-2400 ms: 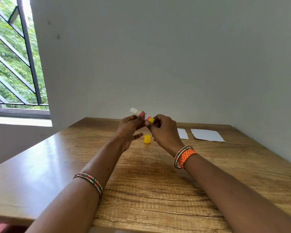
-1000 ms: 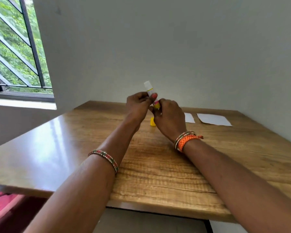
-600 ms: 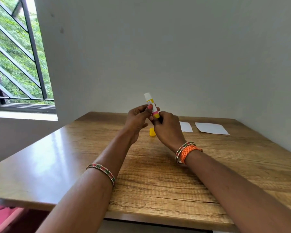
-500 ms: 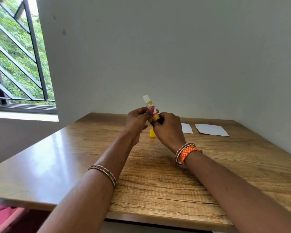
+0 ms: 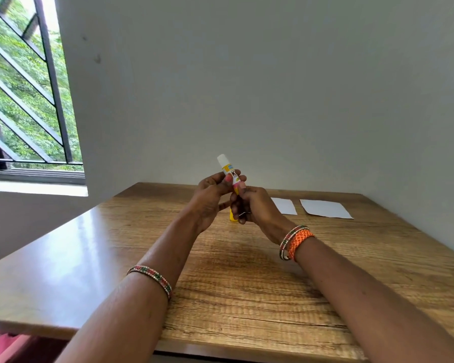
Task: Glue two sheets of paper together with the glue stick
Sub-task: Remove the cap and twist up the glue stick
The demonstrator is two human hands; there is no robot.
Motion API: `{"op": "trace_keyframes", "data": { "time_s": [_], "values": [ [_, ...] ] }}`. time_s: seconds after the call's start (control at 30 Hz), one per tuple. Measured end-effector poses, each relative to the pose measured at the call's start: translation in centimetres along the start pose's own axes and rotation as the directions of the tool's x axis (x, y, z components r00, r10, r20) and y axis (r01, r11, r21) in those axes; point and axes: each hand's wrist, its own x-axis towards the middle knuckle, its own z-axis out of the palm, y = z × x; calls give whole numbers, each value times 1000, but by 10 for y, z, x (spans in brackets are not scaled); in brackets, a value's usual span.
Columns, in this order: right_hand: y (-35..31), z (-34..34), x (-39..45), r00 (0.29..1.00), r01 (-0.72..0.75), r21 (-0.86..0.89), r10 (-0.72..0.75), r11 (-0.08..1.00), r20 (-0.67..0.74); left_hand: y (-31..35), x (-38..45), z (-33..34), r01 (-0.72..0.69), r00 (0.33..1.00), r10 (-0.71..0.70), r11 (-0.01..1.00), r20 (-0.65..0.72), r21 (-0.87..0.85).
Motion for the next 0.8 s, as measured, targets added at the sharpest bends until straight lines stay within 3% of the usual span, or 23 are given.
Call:
{"op": "trace_keyframes", "data": {
  "time_s": [0.17, 0.33, 0.53, 0.7, 0.8],
  "values": [
    [2, 1, 2, 960, 157, -161, -189, 974, -207, -2, 1, -2, -14, 987, 25, 997, -158, 70],
    [2, 4, 1, 920, 234, -215, -288, 948, -268, 1, 0, 1, -39, 975, 51, 998, -215, 56],
    [1, 3, 5, 911, 219, -330, -314, 918, -269, 2, 0, -2, -62, 987, 75, 994, -144, 94],
    [-9, -3, 0, 999, 46, 76, -46, 996, -6, 1, 1, -5, -62, 998, 63, 997, -19, 49],
    [-8, -2, 0, 1000, 27, 122, -26, 992, -12, 0, 1, -5, -60, 997, 62, 997, -35, 50]
  ]
}}
